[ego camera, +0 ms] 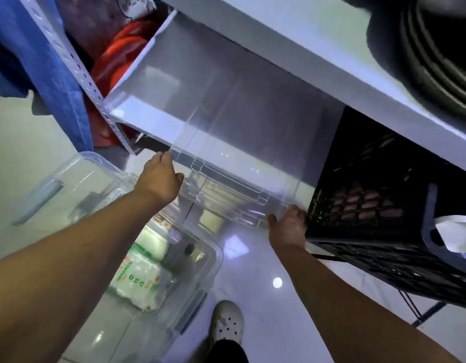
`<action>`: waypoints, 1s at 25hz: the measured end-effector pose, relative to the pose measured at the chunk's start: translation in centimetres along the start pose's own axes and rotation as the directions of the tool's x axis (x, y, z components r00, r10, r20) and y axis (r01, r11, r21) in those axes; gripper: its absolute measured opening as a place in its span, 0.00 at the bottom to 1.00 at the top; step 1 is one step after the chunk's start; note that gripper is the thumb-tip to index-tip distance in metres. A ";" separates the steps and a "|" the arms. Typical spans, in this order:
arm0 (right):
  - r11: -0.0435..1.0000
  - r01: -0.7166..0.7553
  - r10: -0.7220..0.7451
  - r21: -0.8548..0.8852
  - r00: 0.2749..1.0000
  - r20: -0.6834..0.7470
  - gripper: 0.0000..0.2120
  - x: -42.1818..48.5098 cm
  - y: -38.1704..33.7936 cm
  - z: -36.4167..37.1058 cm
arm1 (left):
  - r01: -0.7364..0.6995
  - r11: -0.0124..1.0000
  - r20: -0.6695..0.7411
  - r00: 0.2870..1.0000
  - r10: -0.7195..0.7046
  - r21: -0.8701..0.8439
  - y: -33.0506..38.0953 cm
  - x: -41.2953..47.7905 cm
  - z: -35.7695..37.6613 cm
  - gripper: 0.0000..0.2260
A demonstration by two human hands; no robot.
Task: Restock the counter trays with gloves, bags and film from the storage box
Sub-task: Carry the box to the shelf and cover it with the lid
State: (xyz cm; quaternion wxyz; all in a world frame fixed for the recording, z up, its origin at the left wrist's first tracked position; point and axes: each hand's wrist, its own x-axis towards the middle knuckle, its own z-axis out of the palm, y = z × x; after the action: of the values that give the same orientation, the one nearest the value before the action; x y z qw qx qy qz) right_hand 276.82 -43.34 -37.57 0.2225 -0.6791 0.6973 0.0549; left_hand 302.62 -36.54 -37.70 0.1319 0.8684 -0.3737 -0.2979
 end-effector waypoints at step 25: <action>0.972 0.229 -0.233 0.047 0.941 0.247 0.16 -12.1 -2.3 5.4 | 0.685 0.394 0.123 0.575 -0.809 -0.613 -14.5 -32.3 7.6 0.15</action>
State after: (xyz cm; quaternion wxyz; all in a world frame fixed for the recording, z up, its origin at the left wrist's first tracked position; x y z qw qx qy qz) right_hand 280.02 -30.31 -37.25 0.3195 -0.7418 0.5797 0.1077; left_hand 288.65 -3.13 -36.71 0.2864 0.8758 0.1886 -0.3396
